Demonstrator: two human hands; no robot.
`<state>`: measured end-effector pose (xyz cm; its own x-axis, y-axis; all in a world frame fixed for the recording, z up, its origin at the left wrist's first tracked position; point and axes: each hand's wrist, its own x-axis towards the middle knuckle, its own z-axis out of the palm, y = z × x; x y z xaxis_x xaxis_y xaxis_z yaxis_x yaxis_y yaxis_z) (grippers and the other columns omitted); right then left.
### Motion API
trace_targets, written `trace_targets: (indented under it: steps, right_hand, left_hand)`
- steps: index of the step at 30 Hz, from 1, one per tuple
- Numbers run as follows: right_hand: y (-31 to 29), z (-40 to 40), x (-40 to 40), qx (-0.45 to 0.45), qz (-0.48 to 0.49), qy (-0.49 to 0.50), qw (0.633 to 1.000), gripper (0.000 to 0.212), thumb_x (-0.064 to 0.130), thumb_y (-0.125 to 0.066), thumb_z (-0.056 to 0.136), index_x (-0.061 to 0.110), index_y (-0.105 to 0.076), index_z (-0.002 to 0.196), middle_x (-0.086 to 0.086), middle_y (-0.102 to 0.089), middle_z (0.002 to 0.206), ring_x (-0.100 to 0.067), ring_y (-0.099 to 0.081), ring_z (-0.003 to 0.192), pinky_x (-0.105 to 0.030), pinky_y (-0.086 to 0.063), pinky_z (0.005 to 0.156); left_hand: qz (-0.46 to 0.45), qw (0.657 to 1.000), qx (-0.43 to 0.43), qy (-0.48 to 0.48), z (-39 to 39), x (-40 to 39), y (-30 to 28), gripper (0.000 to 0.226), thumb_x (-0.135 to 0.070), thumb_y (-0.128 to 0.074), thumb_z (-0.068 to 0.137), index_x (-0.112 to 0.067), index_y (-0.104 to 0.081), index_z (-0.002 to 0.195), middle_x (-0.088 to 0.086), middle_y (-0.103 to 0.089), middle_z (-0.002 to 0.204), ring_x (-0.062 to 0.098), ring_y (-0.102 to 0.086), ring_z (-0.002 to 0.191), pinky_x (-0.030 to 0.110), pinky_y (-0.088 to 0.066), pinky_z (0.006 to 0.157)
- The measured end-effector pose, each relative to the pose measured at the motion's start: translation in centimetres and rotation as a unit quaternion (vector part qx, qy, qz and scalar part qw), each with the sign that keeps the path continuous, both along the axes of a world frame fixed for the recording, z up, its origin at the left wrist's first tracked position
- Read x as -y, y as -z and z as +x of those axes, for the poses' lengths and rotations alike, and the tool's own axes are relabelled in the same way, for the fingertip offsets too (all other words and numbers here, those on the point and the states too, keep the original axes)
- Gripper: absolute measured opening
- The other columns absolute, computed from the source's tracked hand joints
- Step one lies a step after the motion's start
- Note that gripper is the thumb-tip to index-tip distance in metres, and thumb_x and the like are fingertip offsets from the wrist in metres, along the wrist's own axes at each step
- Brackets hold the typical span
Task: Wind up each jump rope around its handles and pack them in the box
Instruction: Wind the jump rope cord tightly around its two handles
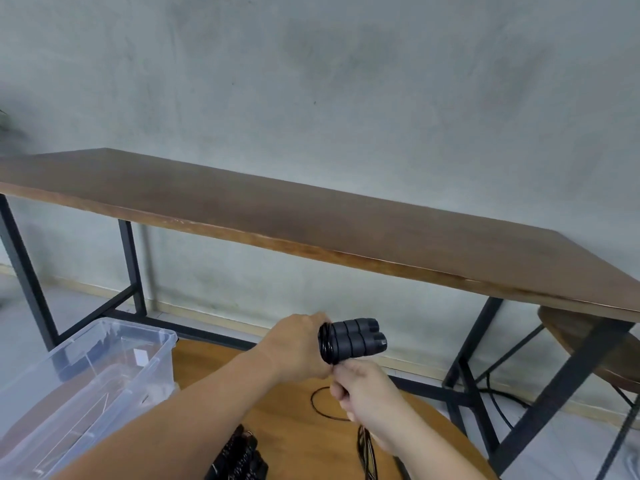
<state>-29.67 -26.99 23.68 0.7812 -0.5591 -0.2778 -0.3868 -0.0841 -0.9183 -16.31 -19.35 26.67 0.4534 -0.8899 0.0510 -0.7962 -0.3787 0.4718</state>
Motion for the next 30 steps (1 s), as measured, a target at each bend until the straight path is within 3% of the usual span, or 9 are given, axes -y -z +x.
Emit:
trace_targets:
  steps: [4, 9, 11, 14, 17, 19, 26, 30]
  right_hand:
    - [-0.7, -1.0, -1.0, -0.106, -0.149, -0.076, 0.980, 0.036, 0.030, -0.045, 0.100, 0.013, -0.060, 0.071, 0.001, -0.049, 0.063, -0.011, -0.038, 0.050, -0.024, -0.029, 0.052]
    - [-2.2, -1.5, -1.6, -0.186, -0.302, -0.170, 0.919, 0.033, 0.024, -0.047, 0.094, 0.014, -0.046, 0.062, 0.001, -0.043, 0.059, -0.017, -0.039, 0.053, -0.029, -0.030, 0.051]
    - [-3.0, -1.6, -1.4, -0.202, -0.341, -0.199, 0.896, 0.026, 0.023, -0.051, 0.088, 0.007, -0.061, 0.071, -0.003, -0.051, 0.061, -0.018, -0.045, 0.056, -0.031, -0.036, 0.053]
    - [-4.5, -1.5, -0.9, -0.214, -0.376, -0.244, 0.868, 0.017, 0.029, -0.063, 0.082, 0.018, -0.075, 0.084, 0.001, -0.070, 0.077, -0.017, -0.060, 0.069, -0.030, -0.048, 0.060]
    - [-5.2, -1.3, 0.7, -0.198, -0.315, -0.271, 0.888, 0.012, 0.037, -0.079, 0.074, 0.026, -0.077, 0.080, 0.010, -0.073, 0.078, -0.011, -0.068, 0.075, -0.033, -0.058, 0.071]
    - [-5.0, -1.3, 2.1, -0.171, -0.270, -0.271, 0.908, 0.017, 0.037, -0.084, 0.071, 0.024, -0.077, 0.079, 0.010, -0.074, 0.078, -0.005, -0.067, 0.072, -0.032, -0.057, 0.074]
    - [-2.8, -1.4, 4.5, -0.078, -0.122, -0.213, 0.966, 0.024, 0.030, -0.090, 0.066, 0.018, -0.072, 0.075, 0.004, -0.060, 0.065, -0.008, -0.052, 0.059, -0.018, -0.042, 0.058]
    - [-1.0, -1.7, 5.7, -0.018, 0.079, -0.171, 0.982, 0.026, 0.026, -0.091, 0.064, 0.014, -0.071, 0.076, -0.004, -0.067, 0.074, -0.015, -0.061, 0.064, -0.026, -0.050, 0.061]
  left_hand:
    - [0.059, 0.994, 0.095, 0.005, -0.1, 0.1, 1.7, 0.046, -0.031, -0.073, 0.075, -0.018, -0.051, 0.113, -0.002, -0.059, 0.098, 0.020, -0.059, 0.088, 0.029, -0.047, 0.072]
    - [0.095, 0.982, 0.164, 0.022, -0.8, -0.5, 3.7, 0.036, -0.024, -0.067, 0.080, -0.016, -0.048, 0.110, 0.003, -0.060, 0.103, 0.024, -0.060, 0.090, 0.032, -0.048, 0.074]
    - [0.104, 0.980, 0.165, 0.044, -1.2, -0.9, 4.2, 0.037, -0.024, -0.067, 0.080, -0.018, -0.049, 0.111, 0.003, -0.059, 0.103, 0.024, -0.060, 0.091, 0.033, -0.049, 0.075]
    - [0.111, 0.979, 0.141, 0.100, -2.1, -1.8, 4.6, 0.036, -0.026, -0.067, 0.080, -0.024, -0.052, 0.112, -0.002, -0.060, 0.098, 0.022, -0.060, 0.088, 0.032, -0.048, 0.071]
    - [0.117, 0.979, 0.079, 0.146, -3.3, -3.0, 4.6, 0.034, -0.024, -0.070, 0.077, -0.022, -0.056, 0.108, -0.003, -0.060, 0.094, 0.023, -0.060, 0.086, 0.034, -0.049, 0.070]
    - [0.105, 0.982, 0.048, 0.149, -3.5, -3.6, 4.3, 0.033, -0.026, -0.071, 0.075, -0.021, -0.056, 0.104, -0.002, -0.063, 0.094, 0.022, -0.060, 0.084, 0.036, -0.052, 0.073]
    - [0.111, 0.979, -0.045, 0.166, -3.6, -4.6, 2.2, 0.031, -0.021, -0.074, 0.075, -0.026, -0.051, 0.094, -0.006, -0.056, 0.079, 0.014, -0.053, 0.068, 0.032, -0.048, 0.064]
    - [0.075, 0.977, -0.124, 0.155, -3.5, -4.6, 1.6, 0.027, -0.018, -0.073, 0.072, -0.021, -0.054, 0.091, -0.008, -0.053, 0.073, 0.011, -0.049, 0.061, 0.029, -0.042, 0.058]
